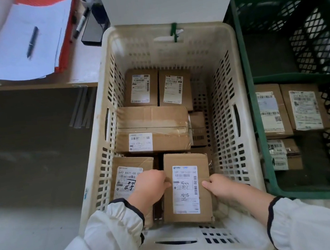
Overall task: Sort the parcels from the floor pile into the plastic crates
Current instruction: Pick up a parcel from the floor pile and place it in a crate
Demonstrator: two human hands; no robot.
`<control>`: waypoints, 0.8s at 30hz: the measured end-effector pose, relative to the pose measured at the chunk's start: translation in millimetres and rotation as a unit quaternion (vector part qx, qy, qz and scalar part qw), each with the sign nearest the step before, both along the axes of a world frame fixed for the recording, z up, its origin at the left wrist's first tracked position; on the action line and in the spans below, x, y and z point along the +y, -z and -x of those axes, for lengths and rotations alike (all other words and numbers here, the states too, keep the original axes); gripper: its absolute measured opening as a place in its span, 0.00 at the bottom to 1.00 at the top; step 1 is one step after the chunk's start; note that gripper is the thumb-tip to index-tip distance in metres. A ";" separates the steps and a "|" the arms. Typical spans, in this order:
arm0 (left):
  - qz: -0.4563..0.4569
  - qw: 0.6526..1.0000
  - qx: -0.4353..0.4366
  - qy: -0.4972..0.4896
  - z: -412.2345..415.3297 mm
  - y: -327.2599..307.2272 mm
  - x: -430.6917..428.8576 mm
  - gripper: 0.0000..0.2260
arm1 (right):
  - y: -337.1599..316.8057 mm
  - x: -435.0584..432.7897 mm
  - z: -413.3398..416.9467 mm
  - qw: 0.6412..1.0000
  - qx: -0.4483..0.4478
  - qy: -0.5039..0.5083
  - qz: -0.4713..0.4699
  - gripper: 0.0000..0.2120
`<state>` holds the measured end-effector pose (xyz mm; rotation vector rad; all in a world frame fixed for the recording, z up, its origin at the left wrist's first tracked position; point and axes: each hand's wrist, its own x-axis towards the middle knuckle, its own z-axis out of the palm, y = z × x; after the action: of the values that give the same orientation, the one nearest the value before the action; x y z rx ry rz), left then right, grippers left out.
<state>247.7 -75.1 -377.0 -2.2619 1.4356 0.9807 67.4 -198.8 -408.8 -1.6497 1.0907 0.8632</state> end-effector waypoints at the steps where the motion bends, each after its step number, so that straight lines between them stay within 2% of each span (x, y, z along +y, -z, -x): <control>1: 0.000 1.000 -0.004 -0.003 -0.6 2.0 0.3 0.14 | 0.6 1.3 -5.1 1.000 0.000 -0.009 0.002 0.16; 8: -0.016 0.999 -0.026 0.023 -2.2 8.0 2.0 0.14 | 2.0 8.3 -26.1 0.997 0.035 -0.051 0.042 0.17; 12: 0.009 1.000 -0.012 0.009 -2.3 2.8 3.9 0.13 | -7.0 8.8 -22.0 0.993 0.038 -0.089 0.074 0.18; 14: 0.041 0.999 -0.009 -0.006 -4.7 -7.1 8.6 0.11 | -20.6 8.0 -22.9 0.974 0.042 -0.174 0.139 0.18; 16: 0.068 0.997 -0.023 -0.014 -10.1 -20.7 15.6 0.10 | -39.4 4.9 -25.8 0.939 0.029 -0.260 0.221 0.16; 19: 0.078 0.996 -0.047 -0.026 -23.1 -50.8 33.3 0.09 | -66.0 1.2 -32.5 0.899 -0.016 -0.328 0.288 0.13; 22: 0.121 0.982 -0.025 -0.144 -34.9 -90.2 59.2 0.09 | -95.1 -2.9 -47.9 0.880 -0.054 -0.372 0.290 0.12; 24: 0.176 0.944 -0.003 -0.278 -39.2 -121.4 84.2 0.09 | -118.6 -1.4 -68.6 0.859 -0.098 -0.402 0.301 0.11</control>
<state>286.9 9.1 -255.6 -3.0317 1.0447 0.9070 136.1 -200.2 -290.1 -2.7565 0.5064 0.8627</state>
